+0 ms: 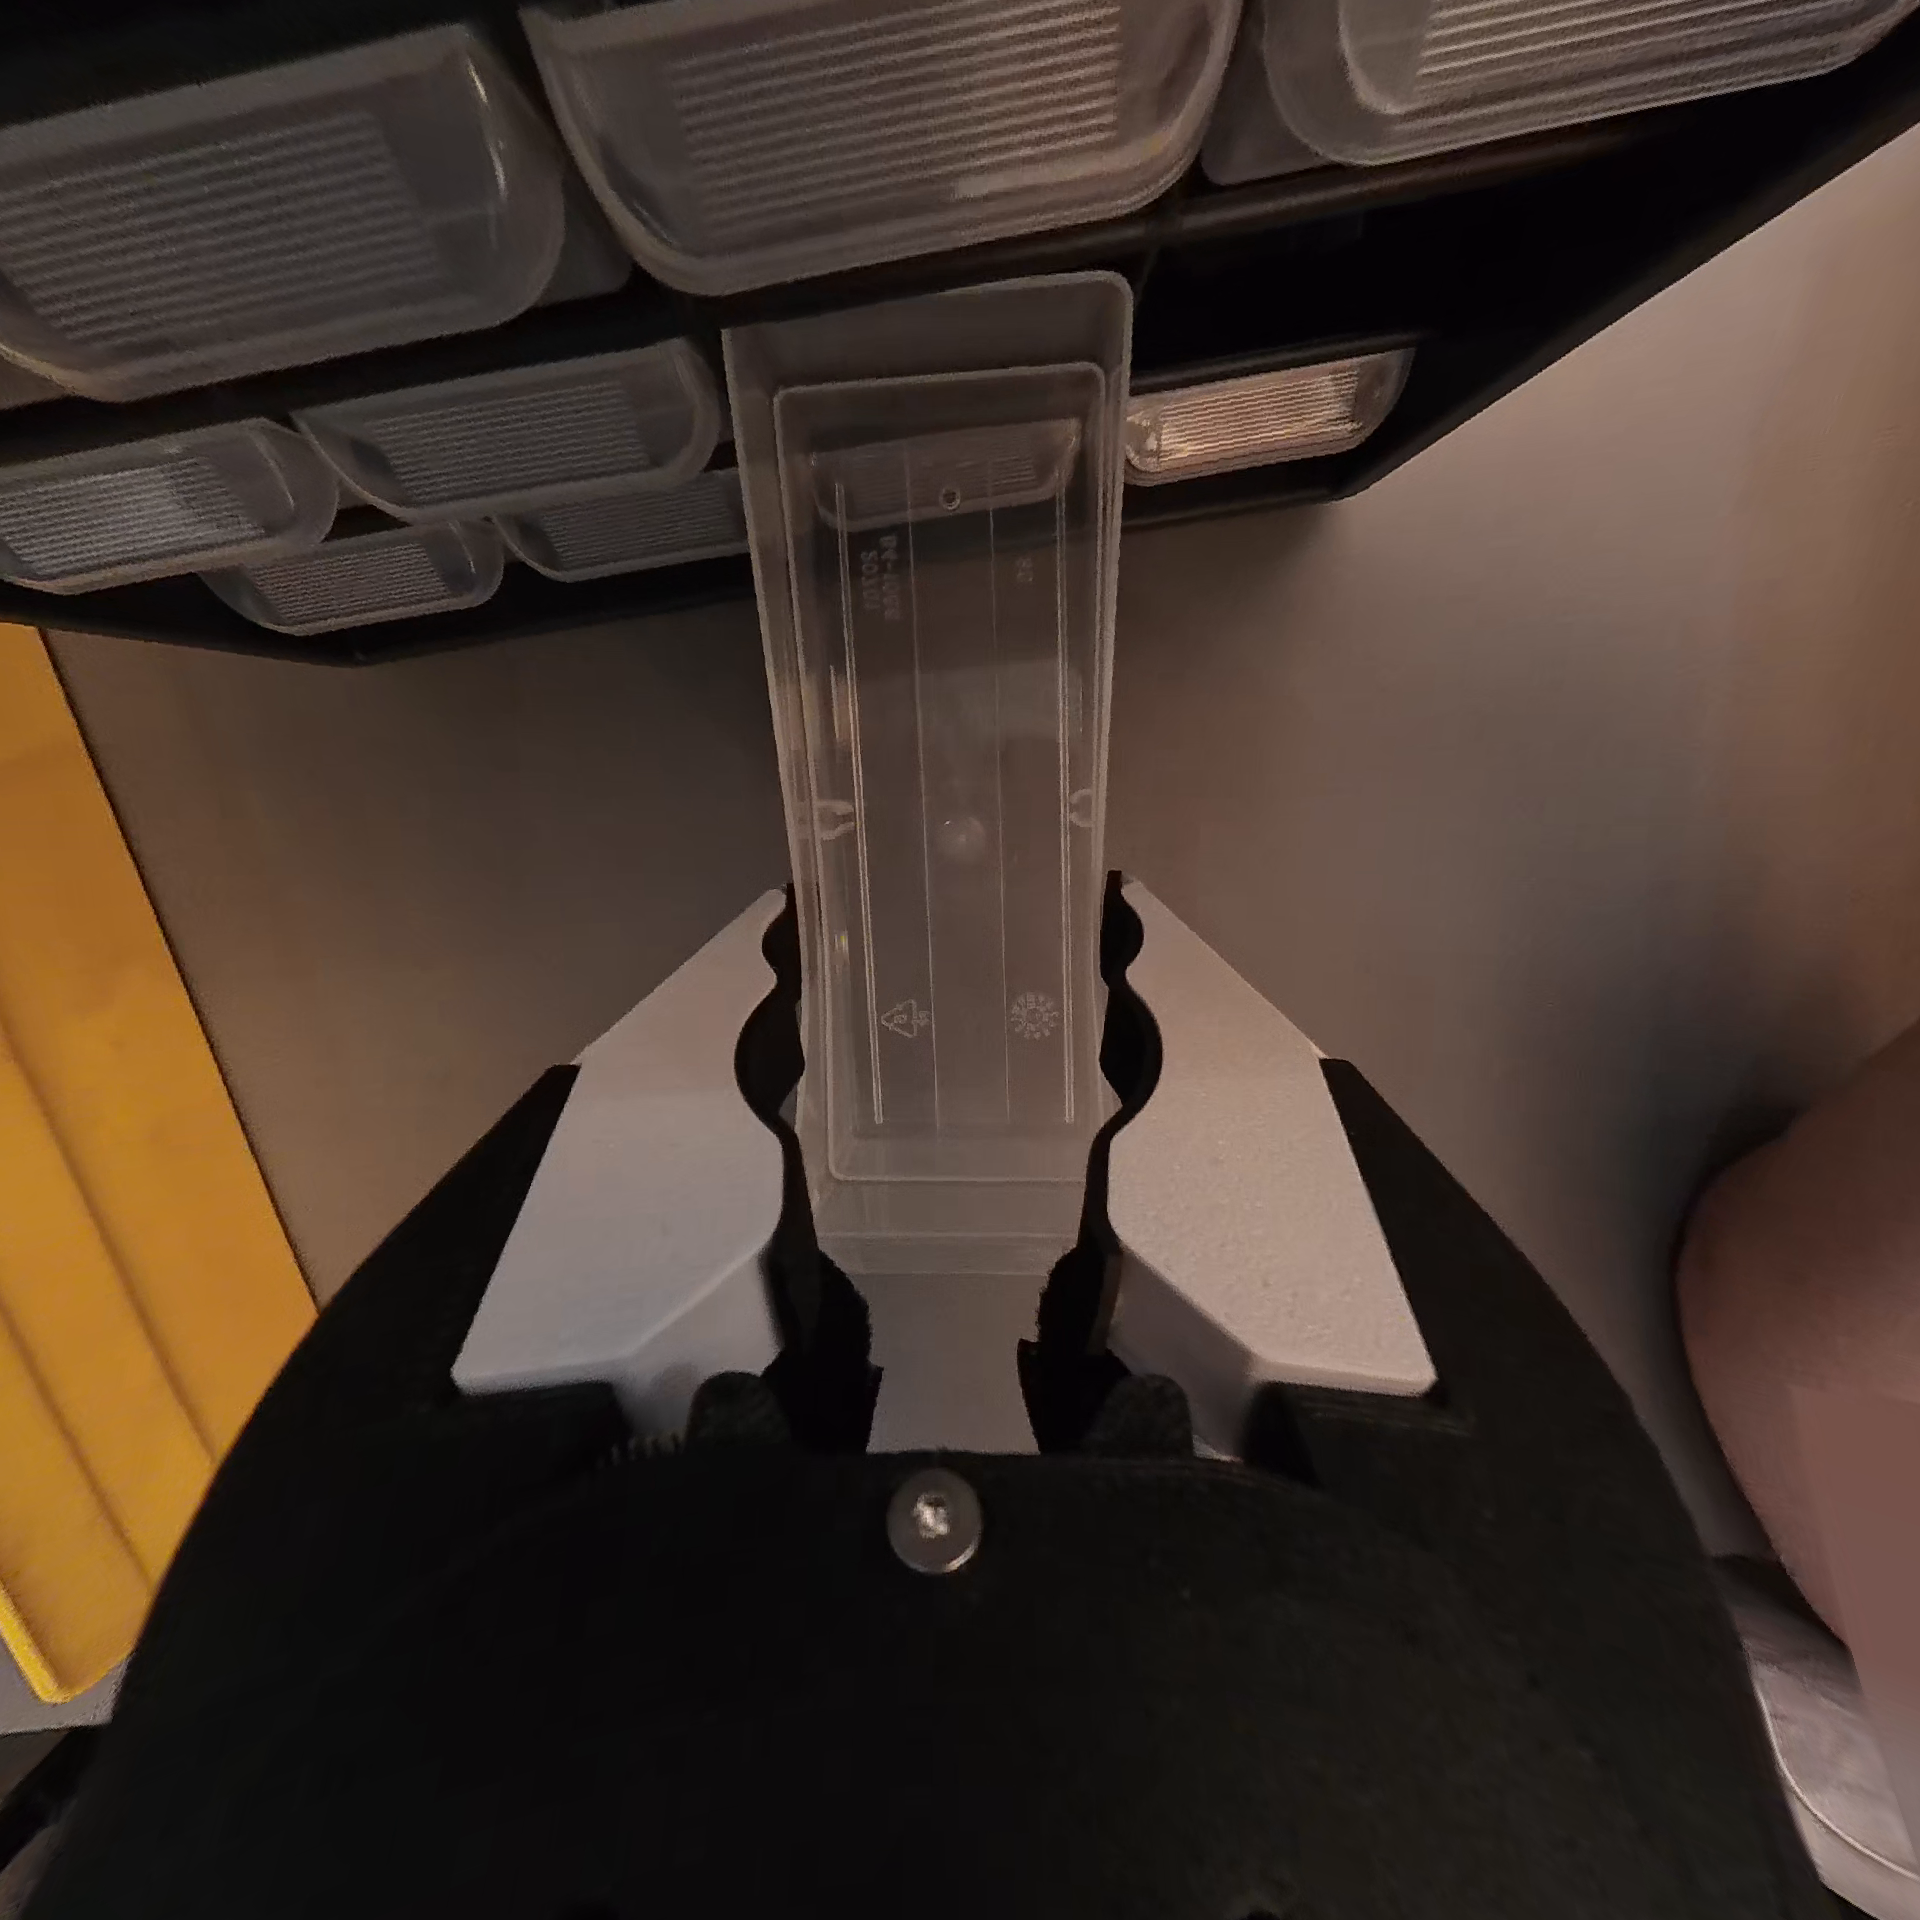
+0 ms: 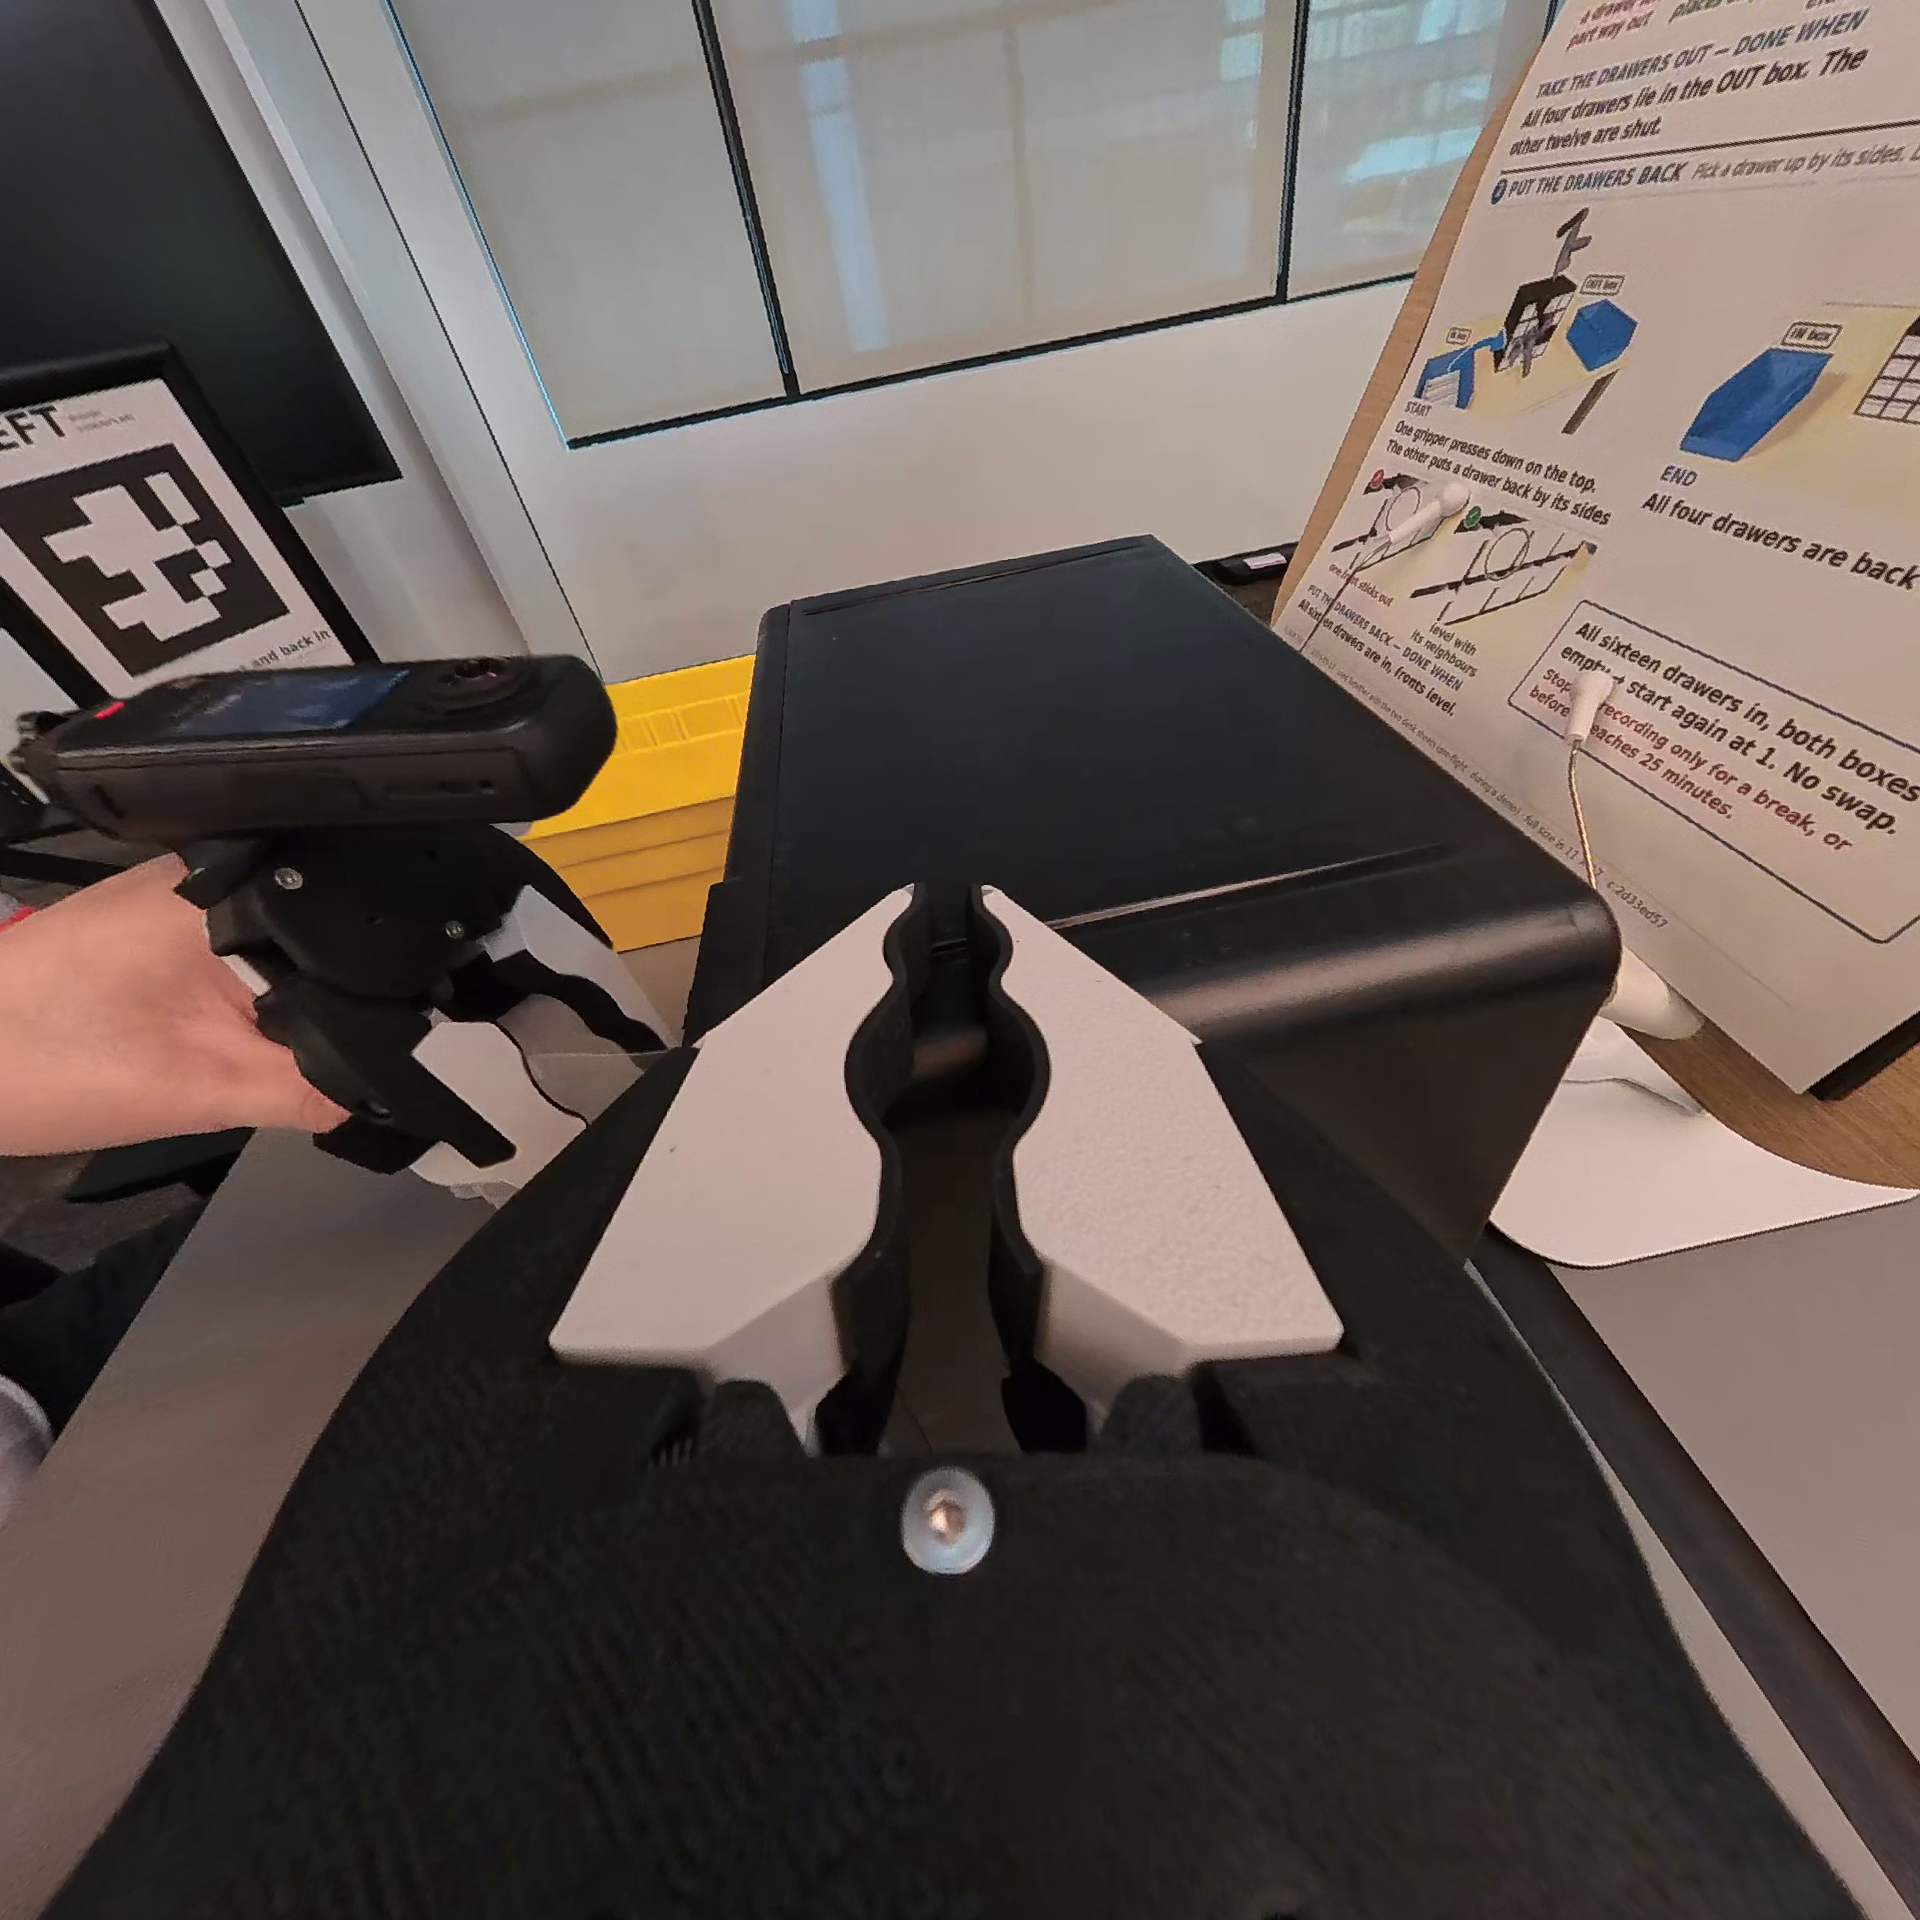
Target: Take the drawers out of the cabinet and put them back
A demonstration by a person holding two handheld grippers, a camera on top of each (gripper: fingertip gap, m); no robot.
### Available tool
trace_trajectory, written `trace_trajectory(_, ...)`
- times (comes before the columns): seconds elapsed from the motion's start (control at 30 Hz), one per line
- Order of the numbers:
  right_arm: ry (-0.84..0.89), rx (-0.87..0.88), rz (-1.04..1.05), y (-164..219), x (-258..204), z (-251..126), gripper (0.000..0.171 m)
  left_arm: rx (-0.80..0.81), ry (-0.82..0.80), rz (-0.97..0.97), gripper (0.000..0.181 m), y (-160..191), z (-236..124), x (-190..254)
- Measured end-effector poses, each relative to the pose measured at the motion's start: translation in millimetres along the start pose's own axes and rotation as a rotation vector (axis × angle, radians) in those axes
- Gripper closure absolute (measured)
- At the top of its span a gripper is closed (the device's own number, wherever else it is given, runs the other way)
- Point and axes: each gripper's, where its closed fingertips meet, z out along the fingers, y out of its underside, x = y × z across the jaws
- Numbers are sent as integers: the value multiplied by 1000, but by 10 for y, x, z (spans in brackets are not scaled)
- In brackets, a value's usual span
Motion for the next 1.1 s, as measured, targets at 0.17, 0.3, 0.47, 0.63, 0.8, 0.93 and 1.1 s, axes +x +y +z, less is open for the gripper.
trace_trajectory(0.17,-3,3,3,-1,-1,0,164,-8,-16,10,125,24,39,-4)
trace_trajectory(0.3,-4,3,2,-1,-2,-1,164,9,22,-11,125,29,43,3)
trace_trajectory(0.47,-6,4,6,-3,-1,-1,164,34,80,-40,126,11,23,39)
trace_trajectory(0.63,5,-5,-3,-2,-1,2,164,12,66,-39,126,8,20,49)
trace_trajectory(0.8,-4,1,5,-1,-1,1,164,-16,-10,-6,125,37,61,20)
trace_trajectory(0.93,2,-2,3,5,8,2,168,-48,-4,6,125,62,123,71)
trace_trajectory(1.1,-20,11,59,8,24,2,170,-58,17,-14,125,64,122,48)
